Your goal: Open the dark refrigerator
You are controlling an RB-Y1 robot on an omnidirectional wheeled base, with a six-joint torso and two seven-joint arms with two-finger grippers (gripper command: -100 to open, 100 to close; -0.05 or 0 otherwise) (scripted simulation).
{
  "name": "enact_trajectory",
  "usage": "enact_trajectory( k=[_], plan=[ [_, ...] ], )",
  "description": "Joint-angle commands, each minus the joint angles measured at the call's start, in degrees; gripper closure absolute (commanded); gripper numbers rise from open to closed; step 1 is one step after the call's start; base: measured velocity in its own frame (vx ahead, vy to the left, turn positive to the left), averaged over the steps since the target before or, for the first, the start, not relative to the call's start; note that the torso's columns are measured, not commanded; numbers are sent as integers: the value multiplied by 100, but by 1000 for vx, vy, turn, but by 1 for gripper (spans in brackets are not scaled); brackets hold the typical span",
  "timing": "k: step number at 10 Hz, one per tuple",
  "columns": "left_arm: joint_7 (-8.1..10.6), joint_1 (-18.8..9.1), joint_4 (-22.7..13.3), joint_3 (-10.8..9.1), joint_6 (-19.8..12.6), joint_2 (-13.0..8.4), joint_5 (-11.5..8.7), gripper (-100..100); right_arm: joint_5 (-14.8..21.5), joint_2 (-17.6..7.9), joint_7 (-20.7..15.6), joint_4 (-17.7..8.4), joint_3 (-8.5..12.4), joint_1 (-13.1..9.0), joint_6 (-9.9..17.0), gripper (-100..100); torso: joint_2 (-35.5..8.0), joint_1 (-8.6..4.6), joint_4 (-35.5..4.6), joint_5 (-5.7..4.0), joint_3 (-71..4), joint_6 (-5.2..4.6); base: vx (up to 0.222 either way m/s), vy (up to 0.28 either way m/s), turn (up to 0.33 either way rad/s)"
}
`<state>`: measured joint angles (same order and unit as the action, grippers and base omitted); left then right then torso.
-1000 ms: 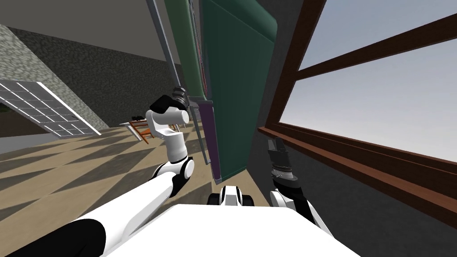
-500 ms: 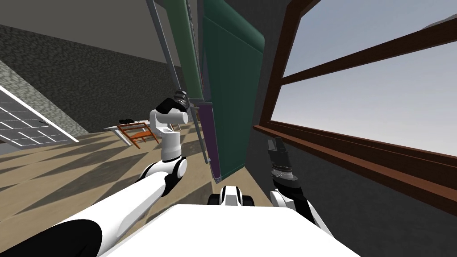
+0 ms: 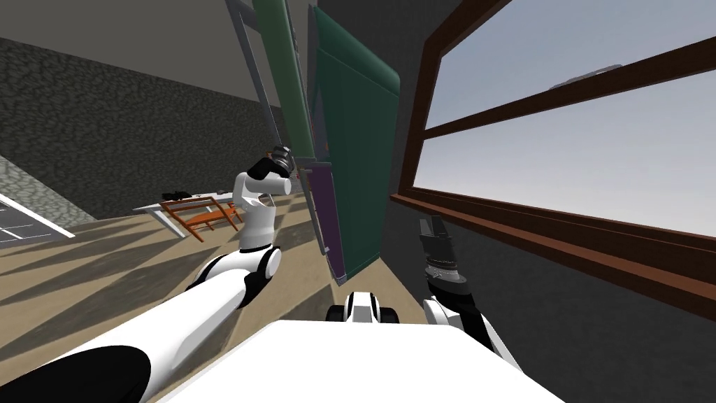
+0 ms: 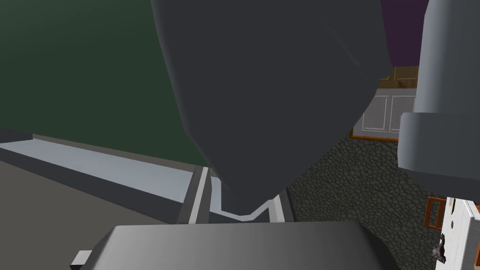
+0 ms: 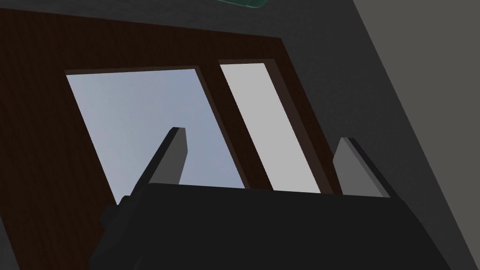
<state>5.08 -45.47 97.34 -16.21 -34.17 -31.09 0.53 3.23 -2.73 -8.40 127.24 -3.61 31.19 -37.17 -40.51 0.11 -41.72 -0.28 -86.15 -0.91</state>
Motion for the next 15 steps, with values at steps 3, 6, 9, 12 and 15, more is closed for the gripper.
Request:
enact_trajectory(
  k=[3,6,9,12,15],
  plan=[
    [336,0,-760,81,493,-747,-161,100,0,1,0,0,0,3,-1,0,13,26,-21,12,-1,60,-39,24,-18],
    [760,95,-1123,237,872,-1087,-468,100,0,0,0,0,0,1,0,0,12,24,21,22,-7,2,-101,58,-158],
    [809,95,-1623,237,1098,-1517,-468,100,0,0,0,0,0,4,-1,0,30,24,1,22,-6,52,-49,20,-71],
    [1238,190,-1991,392,1508,-1978,-774,100,0,-1,0,0,1,1,0,0,10,39,26,29,-5,-12,-108,41,-178],
    [1281,190,-2607,392,1704,-2348,-774,100,0,0,0,0,1,5,-1,0,27,24,0,16,-3,42,-39,16,-40]
  ],
)
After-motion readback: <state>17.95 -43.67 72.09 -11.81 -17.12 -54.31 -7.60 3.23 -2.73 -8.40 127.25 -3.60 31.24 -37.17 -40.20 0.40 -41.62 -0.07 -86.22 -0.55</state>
